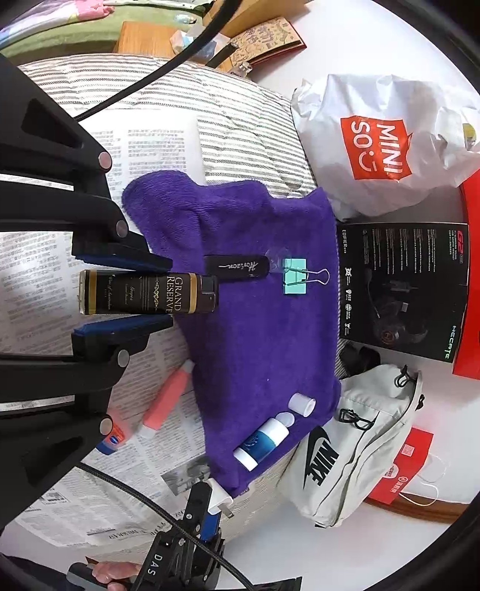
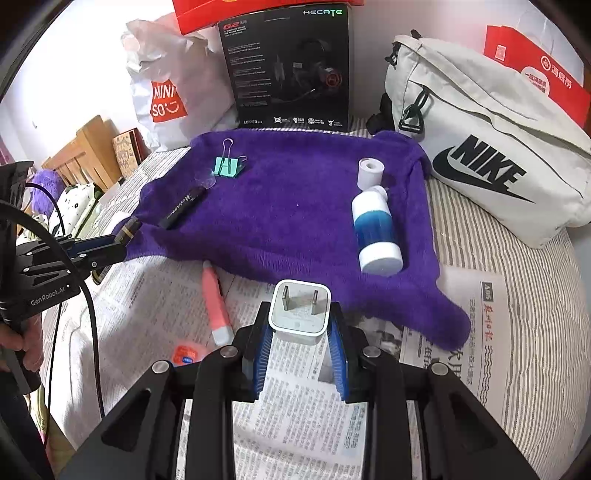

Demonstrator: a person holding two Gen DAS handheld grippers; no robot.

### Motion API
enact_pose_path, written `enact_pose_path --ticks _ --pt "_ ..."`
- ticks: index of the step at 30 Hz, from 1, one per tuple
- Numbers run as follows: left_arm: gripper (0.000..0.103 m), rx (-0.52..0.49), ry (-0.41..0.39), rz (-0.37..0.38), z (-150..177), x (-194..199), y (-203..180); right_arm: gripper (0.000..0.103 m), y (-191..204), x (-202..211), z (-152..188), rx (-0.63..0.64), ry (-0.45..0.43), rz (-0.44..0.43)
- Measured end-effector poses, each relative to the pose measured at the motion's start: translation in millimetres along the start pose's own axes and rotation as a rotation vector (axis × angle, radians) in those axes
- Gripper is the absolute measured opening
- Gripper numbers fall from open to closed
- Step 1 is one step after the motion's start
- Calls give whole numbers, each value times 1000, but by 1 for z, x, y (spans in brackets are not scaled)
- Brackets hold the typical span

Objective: Organize rigid objects
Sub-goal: 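Carry the Grand Reserve box and plug adapter onto the purple towel with both grippers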

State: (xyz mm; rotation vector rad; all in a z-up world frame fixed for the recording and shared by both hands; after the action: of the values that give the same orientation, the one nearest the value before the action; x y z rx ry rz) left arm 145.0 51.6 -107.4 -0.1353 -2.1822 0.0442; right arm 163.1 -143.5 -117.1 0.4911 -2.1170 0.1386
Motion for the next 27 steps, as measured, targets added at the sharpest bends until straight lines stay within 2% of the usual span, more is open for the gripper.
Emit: enact_pose_path --ticks 13,27 --pt "23 -12 -2 13 -27 -11 1 29 -8 -6 -24 -6 -3 8" --pt "23 -30 29 33 -54 -44 -7 29 -20 -32 -49 10 9 45"
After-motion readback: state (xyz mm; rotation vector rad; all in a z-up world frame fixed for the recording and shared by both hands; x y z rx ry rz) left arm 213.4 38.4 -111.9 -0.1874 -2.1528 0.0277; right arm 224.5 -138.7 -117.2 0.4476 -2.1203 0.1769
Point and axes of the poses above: each gripper's, at about its wrist camera, not at the fingertips, and x roughly against the way its jaws point, y to its left, z to its underside, the point moved 7 cm from there along -x, roughly the way its jaws point
